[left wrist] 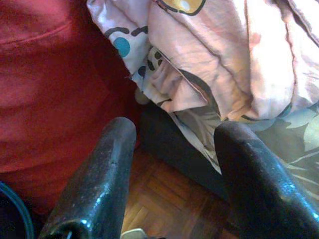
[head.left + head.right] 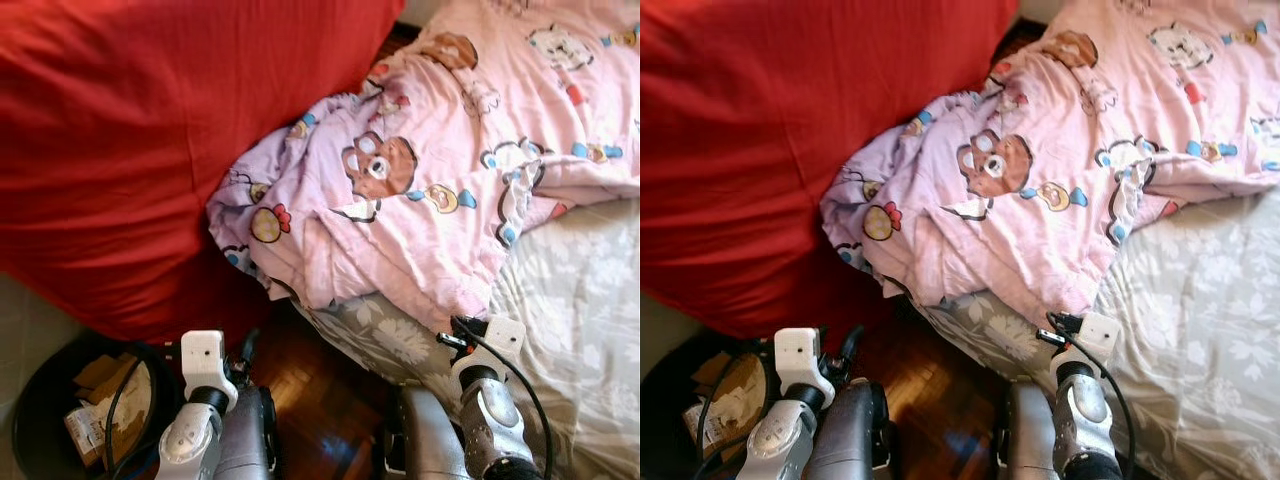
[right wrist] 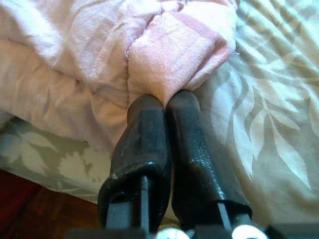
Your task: Clean up the room
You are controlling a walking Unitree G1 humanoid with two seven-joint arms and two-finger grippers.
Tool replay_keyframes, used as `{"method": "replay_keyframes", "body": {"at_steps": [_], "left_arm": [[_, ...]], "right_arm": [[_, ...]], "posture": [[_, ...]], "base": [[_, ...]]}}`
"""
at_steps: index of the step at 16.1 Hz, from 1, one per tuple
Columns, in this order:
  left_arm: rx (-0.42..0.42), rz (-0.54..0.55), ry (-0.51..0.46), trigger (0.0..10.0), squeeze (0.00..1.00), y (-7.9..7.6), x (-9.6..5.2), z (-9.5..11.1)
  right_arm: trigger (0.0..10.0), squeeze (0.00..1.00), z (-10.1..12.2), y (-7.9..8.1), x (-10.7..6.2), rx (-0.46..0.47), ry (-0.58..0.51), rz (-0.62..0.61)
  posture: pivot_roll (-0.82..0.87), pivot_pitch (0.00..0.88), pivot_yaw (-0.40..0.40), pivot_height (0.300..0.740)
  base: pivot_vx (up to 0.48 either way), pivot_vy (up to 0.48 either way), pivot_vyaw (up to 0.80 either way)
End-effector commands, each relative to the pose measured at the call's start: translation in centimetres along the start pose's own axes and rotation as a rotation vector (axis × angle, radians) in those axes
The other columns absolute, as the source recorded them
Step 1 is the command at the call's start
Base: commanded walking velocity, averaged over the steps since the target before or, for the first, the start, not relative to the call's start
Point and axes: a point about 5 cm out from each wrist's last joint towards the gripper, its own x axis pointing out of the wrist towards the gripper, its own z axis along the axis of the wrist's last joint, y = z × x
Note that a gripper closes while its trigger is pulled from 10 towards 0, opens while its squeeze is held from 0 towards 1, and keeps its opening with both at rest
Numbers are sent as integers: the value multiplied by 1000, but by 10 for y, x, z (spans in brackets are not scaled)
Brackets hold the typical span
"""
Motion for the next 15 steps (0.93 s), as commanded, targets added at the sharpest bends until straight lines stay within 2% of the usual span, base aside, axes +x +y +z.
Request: {"method": "replay_keyframes", "body": {"at_steps": [1,6,8,10,15], "left_arm": [[-1,10,20,10000,0,4,-4,-7],[-12,27,24,10000,0,6,-5,-12],[-19,40,31,10000,0,8,-5,-14],[-17,47,46,10000,0,10,-6,-18],[-9,83,126,10000,0,23,-12,-35]], "right_arm": [[10000,0,-6,-2,-5,3,18,-6],[10000,0,0,-2,-5,-66,-8,36],[10000,0,0,-3,-6,-52,-12,35],[10000,0,-2,-1,-7,-120,-2,58],[10000,0,0,2,-8,-102,-16,56]], "posture": [[13,189,33,613],[1,189,20,613],[-1,193,18,617],[-2,194,19,641],[-4,193,24,706]], "base": [[0,0,0],[0,0,0],[0,0,0],[0,0,0],[0,0,0]]}}
